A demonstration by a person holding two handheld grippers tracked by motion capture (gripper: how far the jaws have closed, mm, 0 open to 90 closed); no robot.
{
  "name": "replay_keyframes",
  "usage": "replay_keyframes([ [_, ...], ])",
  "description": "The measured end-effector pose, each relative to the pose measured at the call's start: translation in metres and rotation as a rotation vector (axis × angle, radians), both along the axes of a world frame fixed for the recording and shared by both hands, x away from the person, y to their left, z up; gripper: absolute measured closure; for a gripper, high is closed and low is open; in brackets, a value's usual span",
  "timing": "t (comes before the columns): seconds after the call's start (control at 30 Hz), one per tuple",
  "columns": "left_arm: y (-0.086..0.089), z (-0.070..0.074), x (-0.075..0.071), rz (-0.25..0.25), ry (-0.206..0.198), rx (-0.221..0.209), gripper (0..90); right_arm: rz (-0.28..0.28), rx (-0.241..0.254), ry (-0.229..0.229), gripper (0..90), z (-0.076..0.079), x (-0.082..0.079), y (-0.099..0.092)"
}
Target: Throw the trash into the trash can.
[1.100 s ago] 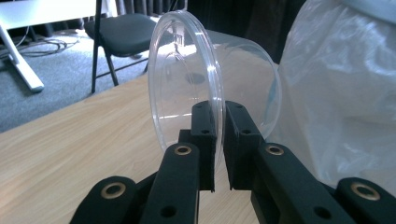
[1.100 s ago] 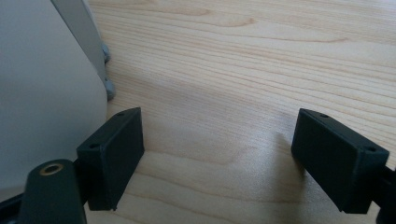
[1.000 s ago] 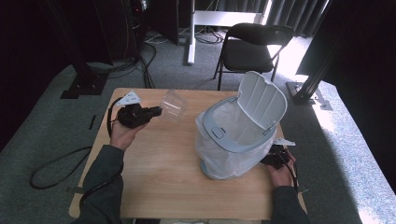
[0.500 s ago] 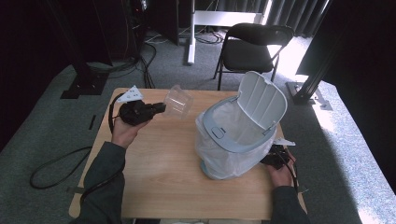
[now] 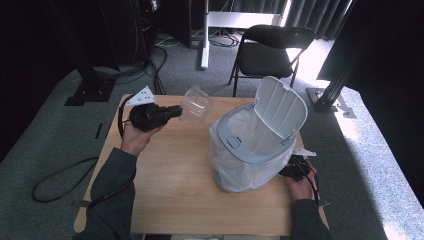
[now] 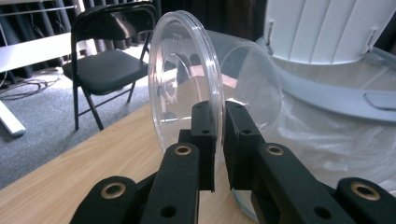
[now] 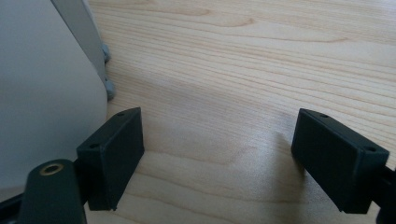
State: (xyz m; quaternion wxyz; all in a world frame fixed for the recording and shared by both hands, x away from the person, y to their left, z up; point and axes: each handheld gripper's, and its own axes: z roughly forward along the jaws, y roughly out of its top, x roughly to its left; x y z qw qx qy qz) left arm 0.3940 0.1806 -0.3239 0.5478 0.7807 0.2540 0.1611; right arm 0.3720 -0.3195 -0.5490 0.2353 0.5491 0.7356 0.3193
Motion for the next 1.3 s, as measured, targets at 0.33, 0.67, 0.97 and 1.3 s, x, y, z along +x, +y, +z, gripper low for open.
replay_keyframes([
  [0.33,-0.007,0.017,-0.004,-0.034,-0.022,-0.024,83.7,0.000,0.000,0.000,16.0,0.000,0.000,0.000],
  [0.67,-0.016,0.026,-0.008,-0.063,-0.042,-0.023,83.7,0.000,0.000,0.000,16.0,0.000,0.000,0.000],
  [0.97,-0.022,0.035,-0.012,-0.088,-0.056,-0.029,83.7,0.000,0.000,0.000,16.1,0.000,0.000,0.000],
  [1.3,-0.033,0.044,-0.018,-0.124,-0.071,-0.039,83.7,0.000,0.000,0.000,16.0,0.000,0.000,0.000],
])
